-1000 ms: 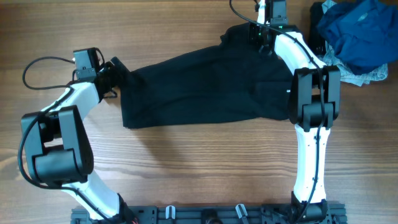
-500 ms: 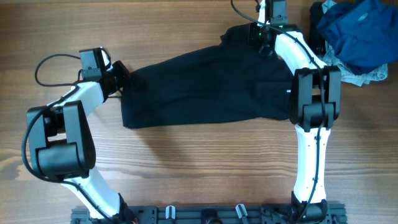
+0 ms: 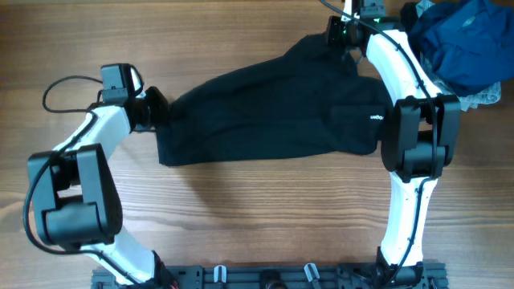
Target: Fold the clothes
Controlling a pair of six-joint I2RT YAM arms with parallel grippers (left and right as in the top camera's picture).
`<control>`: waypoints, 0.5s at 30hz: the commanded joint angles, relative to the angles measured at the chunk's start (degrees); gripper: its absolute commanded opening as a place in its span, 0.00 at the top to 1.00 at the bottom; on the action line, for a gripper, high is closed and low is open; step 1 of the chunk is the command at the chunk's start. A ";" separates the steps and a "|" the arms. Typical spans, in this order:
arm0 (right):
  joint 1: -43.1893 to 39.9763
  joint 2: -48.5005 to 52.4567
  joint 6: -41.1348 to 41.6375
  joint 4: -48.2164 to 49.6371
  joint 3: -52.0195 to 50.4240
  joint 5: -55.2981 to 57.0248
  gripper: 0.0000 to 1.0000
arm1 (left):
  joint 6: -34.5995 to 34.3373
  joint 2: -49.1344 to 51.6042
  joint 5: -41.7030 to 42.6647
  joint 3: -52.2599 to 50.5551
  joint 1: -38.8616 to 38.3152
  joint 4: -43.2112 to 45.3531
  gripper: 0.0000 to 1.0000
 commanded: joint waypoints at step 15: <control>-0.46 -10.23 7.32 -26.95 0.17 9.27 0.96 | 0.28 -5.51 -3.98 0.11 2.89 -8.11 0.96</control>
